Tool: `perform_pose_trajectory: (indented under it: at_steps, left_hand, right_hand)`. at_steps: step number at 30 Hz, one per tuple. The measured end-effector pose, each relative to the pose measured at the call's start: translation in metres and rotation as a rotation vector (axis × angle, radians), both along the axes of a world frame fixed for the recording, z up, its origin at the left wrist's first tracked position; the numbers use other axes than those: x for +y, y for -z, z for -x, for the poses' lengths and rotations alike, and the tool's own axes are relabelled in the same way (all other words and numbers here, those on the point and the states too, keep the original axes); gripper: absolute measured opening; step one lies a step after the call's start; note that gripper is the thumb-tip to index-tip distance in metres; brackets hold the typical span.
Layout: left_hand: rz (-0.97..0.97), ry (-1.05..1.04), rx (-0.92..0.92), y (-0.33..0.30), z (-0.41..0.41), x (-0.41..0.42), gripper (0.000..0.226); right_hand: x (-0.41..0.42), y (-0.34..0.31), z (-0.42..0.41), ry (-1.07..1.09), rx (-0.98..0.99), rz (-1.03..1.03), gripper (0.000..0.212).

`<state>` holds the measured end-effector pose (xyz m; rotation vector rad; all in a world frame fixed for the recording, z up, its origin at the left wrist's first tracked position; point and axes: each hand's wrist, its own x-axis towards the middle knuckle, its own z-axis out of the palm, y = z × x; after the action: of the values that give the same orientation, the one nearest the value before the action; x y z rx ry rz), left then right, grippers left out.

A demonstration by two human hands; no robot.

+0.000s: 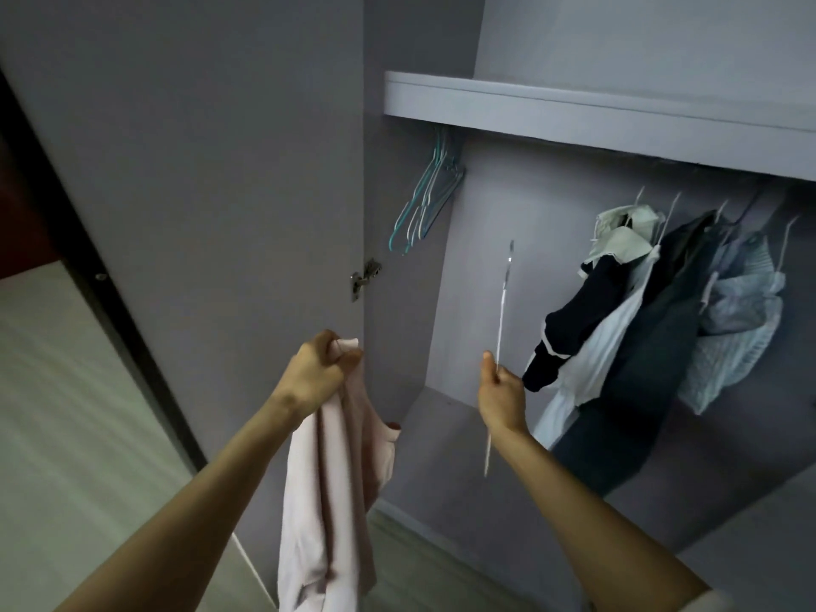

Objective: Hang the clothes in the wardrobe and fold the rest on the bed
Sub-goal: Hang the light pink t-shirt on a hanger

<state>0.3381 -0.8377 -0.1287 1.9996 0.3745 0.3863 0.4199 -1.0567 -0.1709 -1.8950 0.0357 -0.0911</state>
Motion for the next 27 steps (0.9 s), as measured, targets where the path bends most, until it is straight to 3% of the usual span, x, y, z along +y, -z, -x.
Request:
perform_pose_trajectory:
  at_steps: [5,9,13,16,19,23,27]
  left_hand:
    - [-0.033,-0.114,0.065,0.003,0.017,-0.003,0.030]
    - [-0.069,-0.129,0.071,-0.001,0.026,-0.009,0.035]
    - [-0.062,-0.017,0.092,-0.005,0.035,-0.007,0.020]
    - [-0.105,0.063,0.046,-0.010,0.043,-0.002,0.011]
    - [-0.144,0.065,-0.010,-0.011,0.048,-0.001,0.017]
    - [-0.161,0.033,-0.122,-0.016,0.050,-0.001,0.021]
    - [-0.160,-0.005,-0.189,-0.026,0.049,-0.001,0.020]
  right_hand:
    - [-0.017,0.006,0.019,-0.156,-0.145,-0.098,0.044]
    - [-0.014,-0.017,0.013,-0.190,-0.156,-0.204,0.002]
    - [-0.005,-0.020,0.013,-0.183,-0.159,-0.194,0.007]
    - [0.005,-0.021,0.018,-0.157,-0.101,-0.279,0.034]
    - [0.015,-0.037,0.016,-0.072,0.019,-0.482,0.047]
    - [0.025,-0.066,0.011,-0.029,0.204,-0.902,0.047]
    - [0.033,-0.086,0.005,-0.025,0.288,-1.051,0.049]
